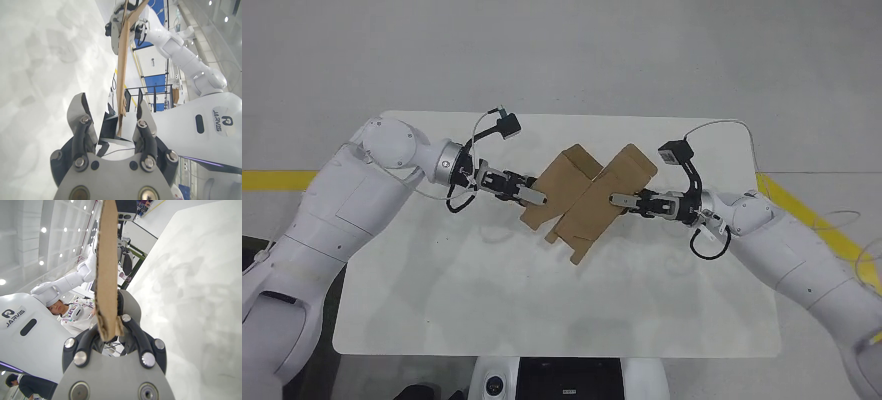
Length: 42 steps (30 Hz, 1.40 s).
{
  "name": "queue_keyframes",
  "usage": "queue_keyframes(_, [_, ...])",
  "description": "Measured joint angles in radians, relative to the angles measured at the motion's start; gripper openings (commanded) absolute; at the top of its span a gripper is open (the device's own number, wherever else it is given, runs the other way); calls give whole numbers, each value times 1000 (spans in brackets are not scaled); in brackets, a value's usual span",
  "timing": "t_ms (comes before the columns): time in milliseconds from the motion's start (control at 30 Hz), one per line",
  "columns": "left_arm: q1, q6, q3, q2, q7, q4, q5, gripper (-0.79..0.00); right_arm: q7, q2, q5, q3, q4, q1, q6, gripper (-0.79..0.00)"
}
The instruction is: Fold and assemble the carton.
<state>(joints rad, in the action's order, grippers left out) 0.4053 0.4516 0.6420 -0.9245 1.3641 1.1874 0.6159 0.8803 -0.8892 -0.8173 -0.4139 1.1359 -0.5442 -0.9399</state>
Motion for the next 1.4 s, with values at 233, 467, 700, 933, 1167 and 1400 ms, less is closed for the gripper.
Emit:
queue_keyframes(233, [23,-43,3,-24,-158,-17,-11,0,-28,-35,-6,-22,-94,-3,-17,-785])
queue_keyframes(467, [43,-112,4,-42,-220,13,-25,0,-140,-84,69,-42,-156,-6,-3,-785])
queue_keyframes(700, [52,-147,34,-46,-208,15,-19,0,-218,-110,155,-72,-209,-17,5,-785])
queue_keyframes(933, [63,-174,83,-43,-177,32,4,0,-246,-127,218,-103,-224,-30,23,-785])
queue_keyframes(1167, [84,-191,124,-41,-207,53,10,0,-240,-139,255,-133,-221,-42,28,-785])
queue_keyframes(1400, [93,-215,131,-52,-242,41,-14,0,-214,-146,268,-164,-196,-54,35,-785])
